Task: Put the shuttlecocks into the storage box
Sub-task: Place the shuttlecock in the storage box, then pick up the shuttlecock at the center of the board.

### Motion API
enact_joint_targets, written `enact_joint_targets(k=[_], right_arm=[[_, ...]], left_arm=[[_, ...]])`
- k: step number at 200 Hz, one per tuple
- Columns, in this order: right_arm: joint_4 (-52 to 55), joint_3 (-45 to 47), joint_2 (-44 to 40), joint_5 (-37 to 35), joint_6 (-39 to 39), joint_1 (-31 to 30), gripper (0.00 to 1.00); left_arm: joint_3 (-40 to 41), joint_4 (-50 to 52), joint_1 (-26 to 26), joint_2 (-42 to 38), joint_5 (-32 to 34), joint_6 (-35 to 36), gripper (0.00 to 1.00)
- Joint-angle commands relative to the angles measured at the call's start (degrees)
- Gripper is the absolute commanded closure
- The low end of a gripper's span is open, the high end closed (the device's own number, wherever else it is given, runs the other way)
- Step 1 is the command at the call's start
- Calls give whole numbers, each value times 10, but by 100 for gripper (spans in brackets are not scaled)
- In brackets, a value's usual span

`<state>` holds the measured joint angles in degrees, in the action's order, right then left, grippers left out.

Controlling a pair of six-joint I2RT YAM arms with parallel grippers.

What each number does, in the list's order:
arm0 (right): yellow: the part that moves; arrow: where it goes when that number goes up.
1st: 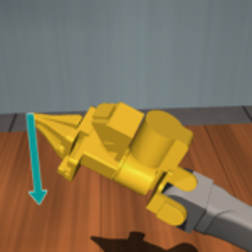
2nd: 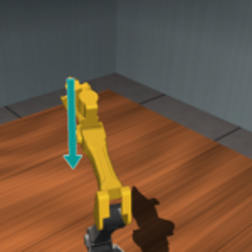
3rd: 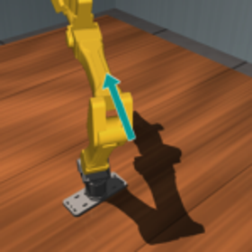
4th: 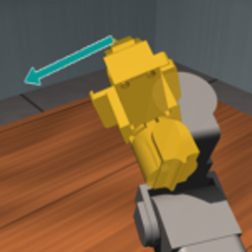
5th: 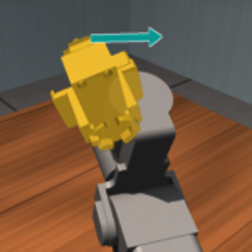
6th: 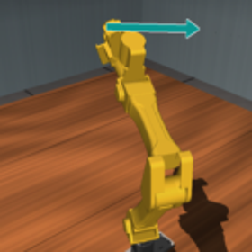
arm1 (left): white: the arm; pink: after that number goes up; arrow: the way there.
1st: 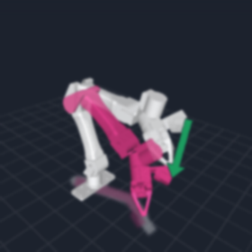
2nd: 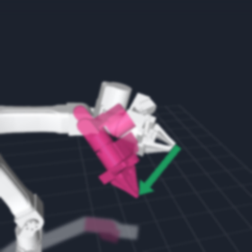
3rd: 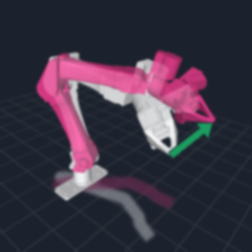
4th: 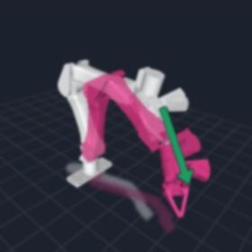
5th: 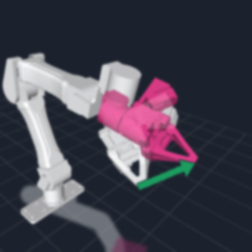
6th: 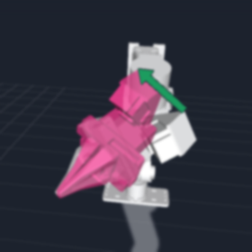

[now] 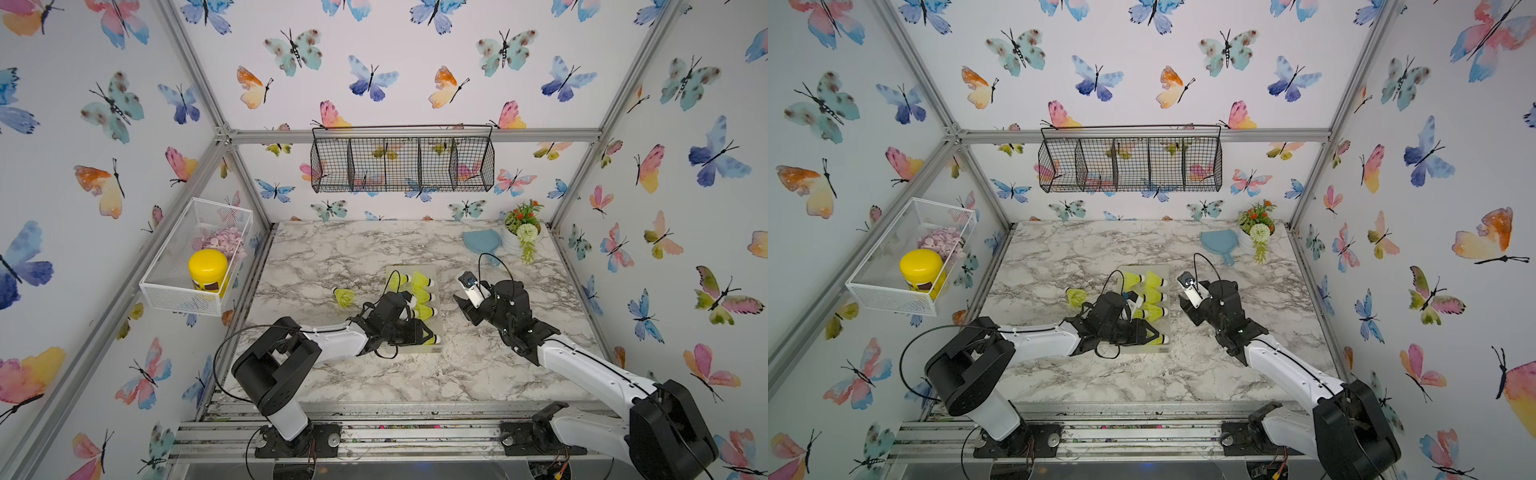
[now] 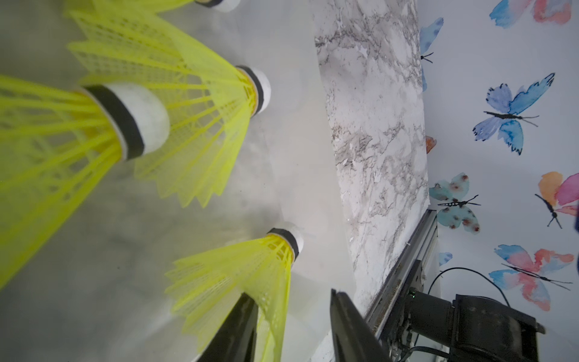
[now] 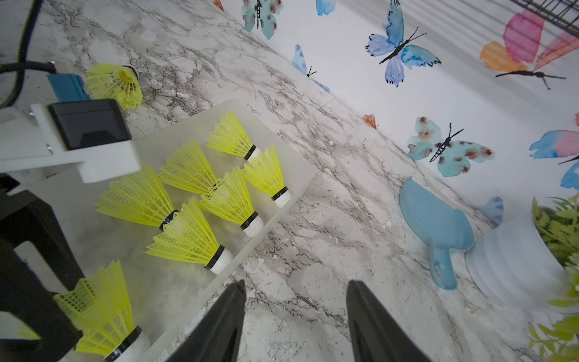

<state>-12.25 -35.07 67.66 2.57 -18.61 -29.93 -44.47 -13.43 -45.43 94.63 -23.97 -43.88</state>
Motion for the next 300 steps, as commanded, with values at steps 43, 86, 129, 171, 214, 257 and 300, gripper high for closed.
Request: enact_joint_targets(k=[43, 86, 129, 171, 214, 257, 300], right_arm=[[3, 7, -3, -1, 2, 0, 42], [2, 8, -7, -12, 7, -1, 42], [-4, 15, -21, -35, 28, 0, 42], [-17, 34, -44, -56, 35, 0, 42], [-13, 43, -54, -63, 40, 0, 42], [-13, 50, -53, -63, 44, 0, 42], [-10, 54, -52, -65, 45, 0, 42]], left_arm=[[-33, 126, -3, -65, 66, 61, 38], [-65, 249, -2, -139, 176, 119, 36], [-95, 349, 4, -183, 327, 161, 36], [-93, 388, 42, -171, 459, 176, 35], [-82, 371, 126, -151, 479, 192, 35], [-89, 354, 207, -90, 482, 222, 35], [-111, 333, 249, -26, 476, 246, 38]])
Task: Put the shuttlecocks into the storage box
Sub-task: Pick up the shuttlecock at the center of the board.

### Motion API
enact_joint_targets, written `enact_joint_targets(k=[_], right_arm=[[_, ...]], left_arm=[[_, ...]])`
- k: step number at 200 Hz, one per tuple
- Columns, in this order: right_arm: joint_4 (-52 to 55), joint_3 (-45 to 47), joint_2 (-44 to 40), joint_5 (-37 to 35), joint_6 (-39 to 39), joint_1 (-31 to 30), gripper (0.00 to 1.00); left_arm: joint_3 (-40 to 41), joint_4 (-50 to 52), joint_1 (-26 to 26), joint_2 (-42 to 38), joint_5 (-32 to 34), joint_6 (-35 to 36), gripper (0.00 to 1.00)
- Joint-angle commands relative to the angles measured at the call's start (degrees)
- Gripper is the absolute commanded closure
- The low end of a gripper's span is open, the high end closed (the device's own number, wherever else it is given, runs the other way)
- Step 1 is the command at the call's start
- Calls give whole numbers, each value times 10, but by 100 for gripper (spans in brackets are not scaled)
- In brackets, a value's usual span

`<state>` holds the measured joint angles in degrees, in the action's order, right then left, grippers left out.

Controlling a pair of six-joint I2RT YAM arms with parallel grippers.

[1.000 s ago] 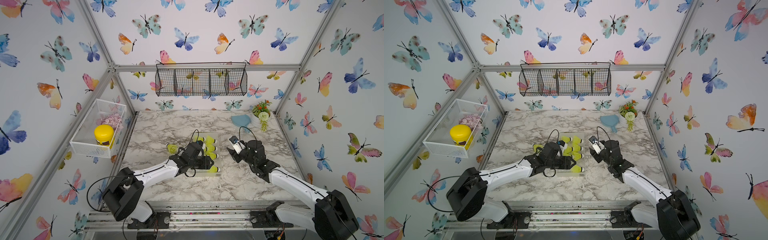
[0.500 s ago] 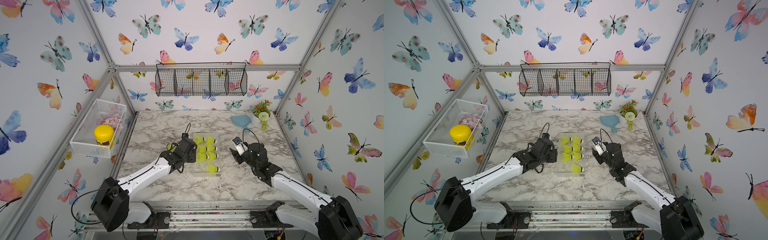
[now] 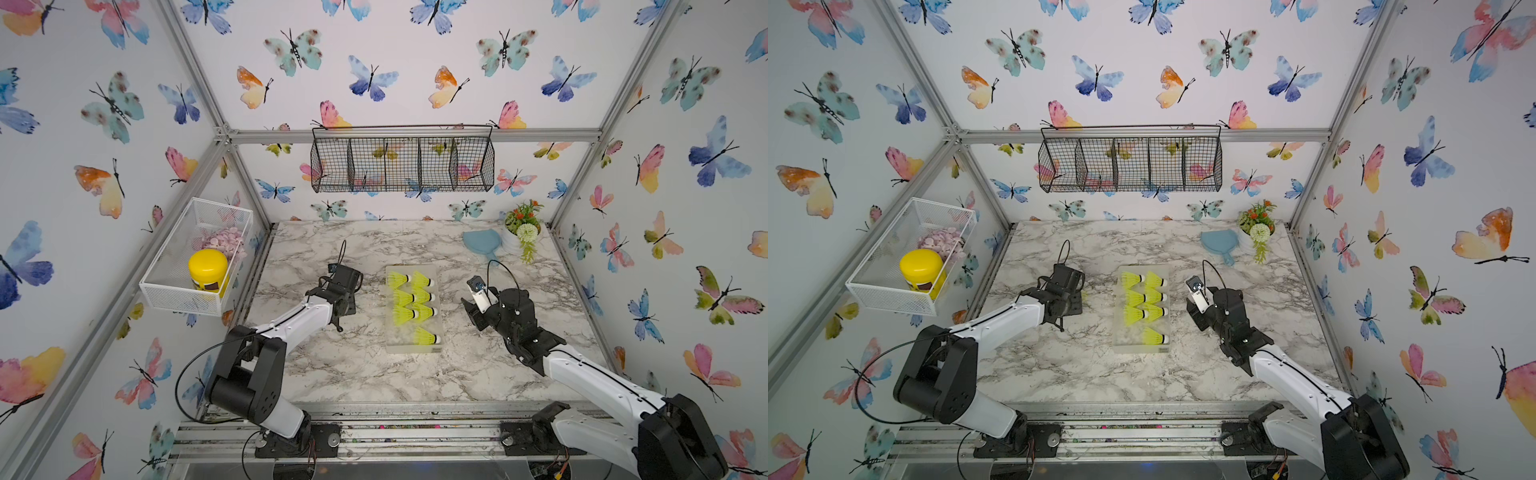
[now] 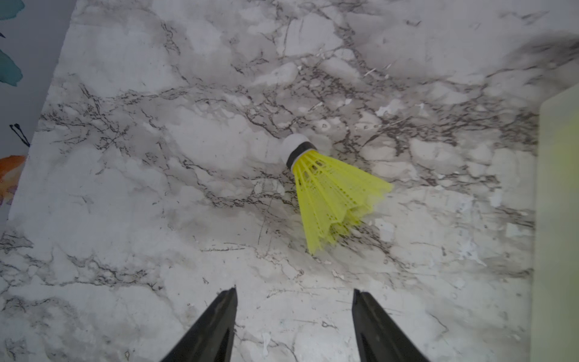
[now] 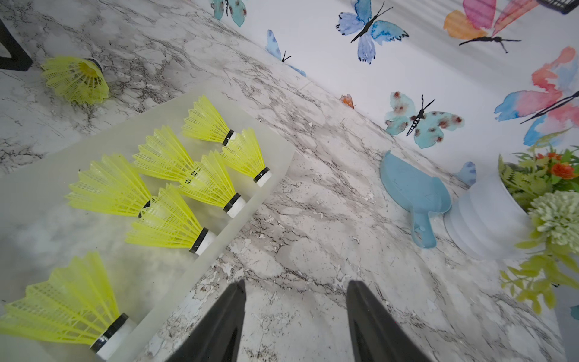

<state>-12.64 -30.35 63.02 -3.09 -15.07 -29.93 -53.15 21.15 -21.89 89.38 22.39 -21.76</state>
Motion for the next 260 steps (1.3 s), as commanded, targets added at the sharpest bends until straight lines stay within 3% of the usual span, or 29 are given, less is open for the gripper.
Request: enact_joint_targets(k=[1, 47, 111, 170, 186, 227, 260], right_arm=[[-6, 6, -6, -8, 9, 0, 42], [-3, 11, -11, -13, 8, 0, 42], [1, 12, -15, -13, 5, -1, 42], [5, 12, -17, -7, 4, 0, 42], [7, 11, -19, -6, 4, 0, 42], [8, 9, -19, 5, 1, 0, 42], [3, 1, -8, 30, -10, 0, 42]], left_arm=[[-25, -14, 14, 28, 12, 24, 38], [-53, -29, 27, 70, -7, 42, 43], [-71, -38, 31, 85, -19, 51, 74], [-77, -43, 35, 105, -26, 51, 91], [-76, -43, 35, 101, -27, 50, 100], [-65, -36, 35, 41, -49, 38, 100], [-41, -48, 35, -56, -147, 35, 100]])
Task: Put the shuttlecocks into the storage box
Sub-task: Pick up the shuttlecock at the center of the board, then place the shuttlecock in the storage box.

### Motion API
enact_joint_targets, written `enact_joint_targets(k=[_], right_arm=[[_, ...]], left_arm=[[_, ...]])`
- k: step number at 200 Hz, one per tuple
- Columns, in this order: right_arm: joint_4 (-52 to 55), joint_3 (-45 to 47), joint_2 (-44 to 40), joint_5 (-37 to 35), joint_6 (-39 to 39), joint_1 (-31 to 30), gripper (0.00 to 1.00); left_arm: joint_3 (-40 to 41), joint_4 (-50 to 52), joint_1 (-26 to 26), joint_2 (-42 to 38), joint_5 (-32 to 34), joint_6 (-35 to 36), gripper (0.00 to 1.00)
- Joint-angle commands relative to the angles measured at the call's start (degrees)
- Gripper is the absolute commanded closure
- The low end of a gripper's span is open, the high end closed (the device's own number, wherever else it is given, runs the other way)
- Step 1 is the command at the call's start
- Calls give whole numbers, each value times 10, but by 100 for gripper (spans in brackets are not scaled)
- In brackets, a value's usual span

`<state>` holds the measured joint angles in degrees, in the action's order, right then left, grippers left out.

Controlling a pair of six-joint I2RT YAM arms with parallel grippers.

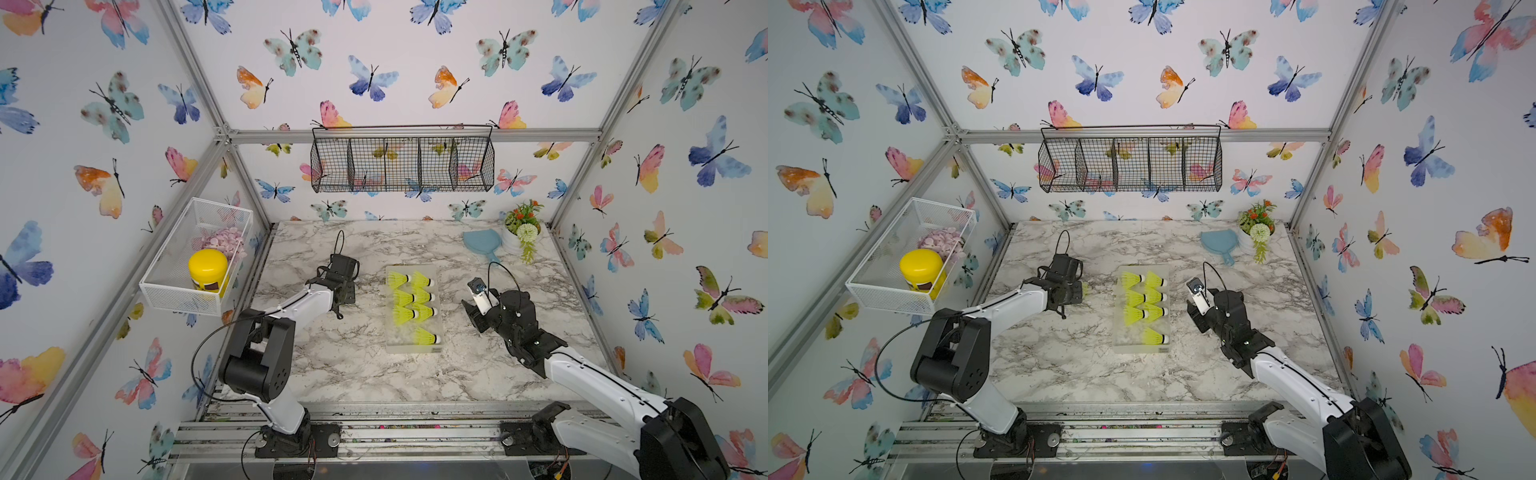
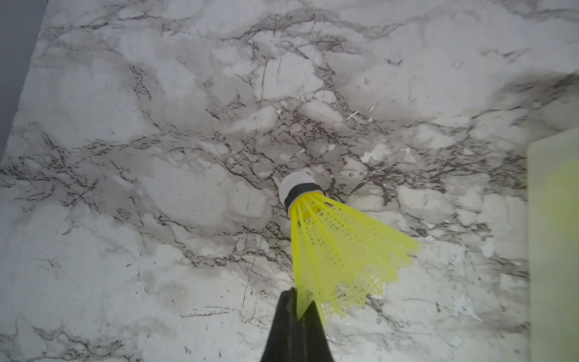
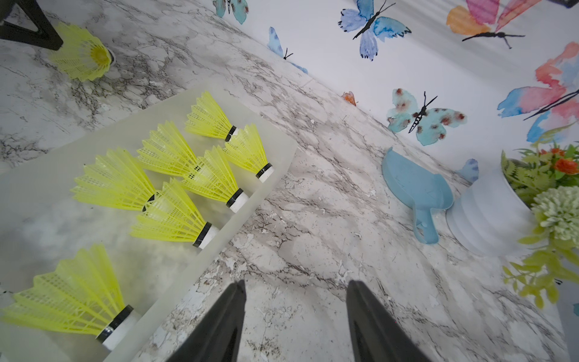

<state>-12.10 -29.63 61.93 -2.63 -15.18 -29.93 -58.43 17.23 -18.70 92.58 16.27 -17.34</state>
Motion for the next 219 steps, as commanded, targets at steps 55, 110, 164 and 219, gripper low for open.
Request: enact_joint_targets(k=[55, 110, 164, 219], right_arm=[[-47, -27, 23, 106, -61, 0, 42], [-102, -31, 35, 213, -125, 0, 42], [-109, -42, 51, 282, -165, -1, 42], [-110, -47, 52, 285, -169, -1, 41]], left_arm=[[2, -29, 4, -170, -387, -9, 100], [-24, -35, -28, -163, -572, -37, 100], [-43, -63, -98, -132, -643, -64, 100], [-62, -75, -154, -94, -649, -76, 100]])
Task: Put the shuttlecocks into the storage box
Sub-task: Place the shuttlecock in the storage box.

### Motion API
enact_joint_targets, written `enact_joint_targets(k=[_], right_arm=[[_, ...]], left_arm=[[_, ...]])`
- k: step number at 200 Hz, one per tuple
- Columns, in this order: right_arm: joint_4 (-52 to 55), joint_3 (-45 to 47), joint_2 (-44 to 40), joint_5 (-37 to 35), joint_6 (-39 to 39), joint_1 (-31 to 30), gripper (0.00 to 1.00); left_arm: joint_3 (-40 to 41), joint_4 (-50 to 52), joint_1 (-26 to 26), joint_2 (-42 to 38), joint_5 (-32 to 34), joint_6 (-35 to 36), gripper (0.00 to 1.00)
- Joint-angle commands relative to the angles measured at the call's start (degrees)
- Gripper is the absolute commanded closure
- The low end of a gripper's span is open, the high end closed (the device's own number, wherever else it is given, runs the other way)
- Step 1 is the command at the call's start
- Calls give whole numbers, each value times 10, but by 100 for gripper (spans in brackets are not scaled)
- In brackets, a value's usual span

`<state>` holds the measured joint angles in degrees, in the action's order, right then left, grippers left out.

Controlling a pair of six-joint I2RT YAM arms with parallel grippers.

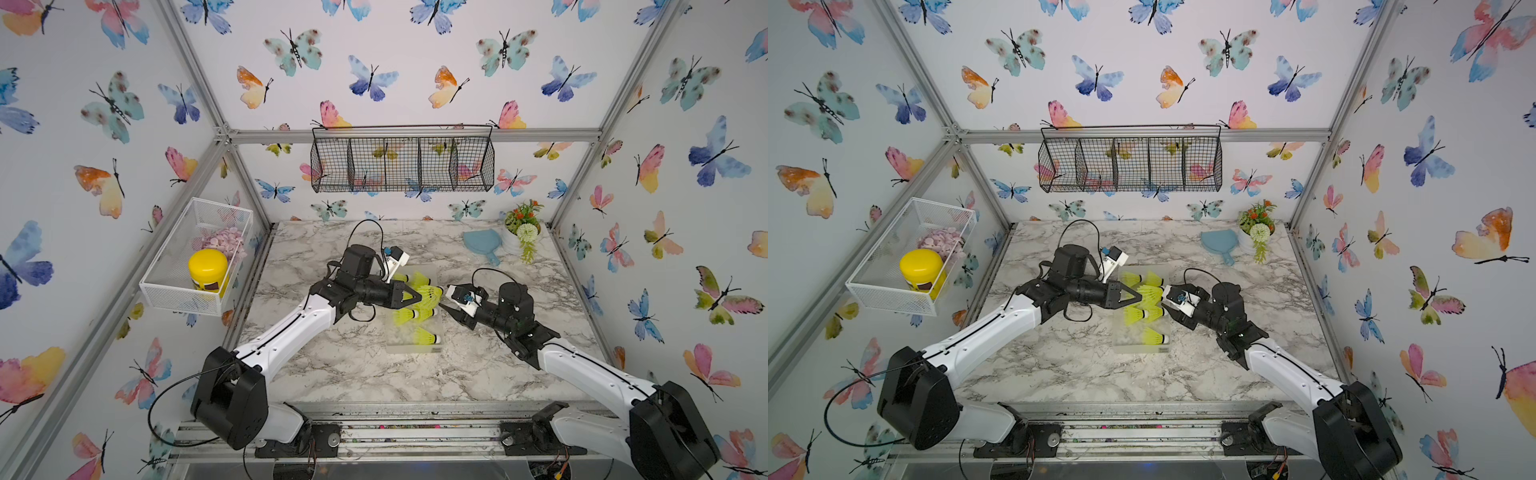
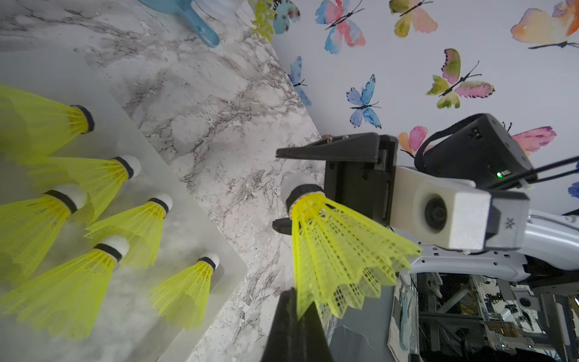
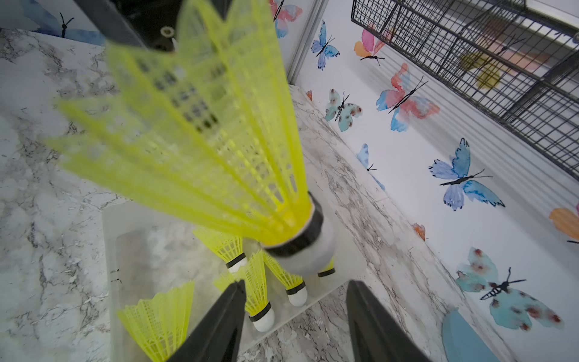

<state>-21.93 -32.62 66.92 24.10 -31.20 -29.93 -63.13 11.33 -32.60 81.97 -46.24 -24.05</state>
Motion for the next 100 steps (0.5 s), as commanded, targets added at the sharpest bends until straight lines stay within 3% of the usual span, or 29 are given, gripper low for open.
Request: enact_joint_targets(k=[1, 40, 100], right_arm=[[-11, -17, 2, 18, -9, -1, 41], [1, -23, 0, 26, -12, -2, 44], [21, -27, -3, 33, -17, -1, 69]], left_arm=[[-15, -16, -15, 12, -24, -9, 100], [-19, -21, -26, 26, -26, -12, 100], [-23, -13, -26, 38, -5, -20, 100]])
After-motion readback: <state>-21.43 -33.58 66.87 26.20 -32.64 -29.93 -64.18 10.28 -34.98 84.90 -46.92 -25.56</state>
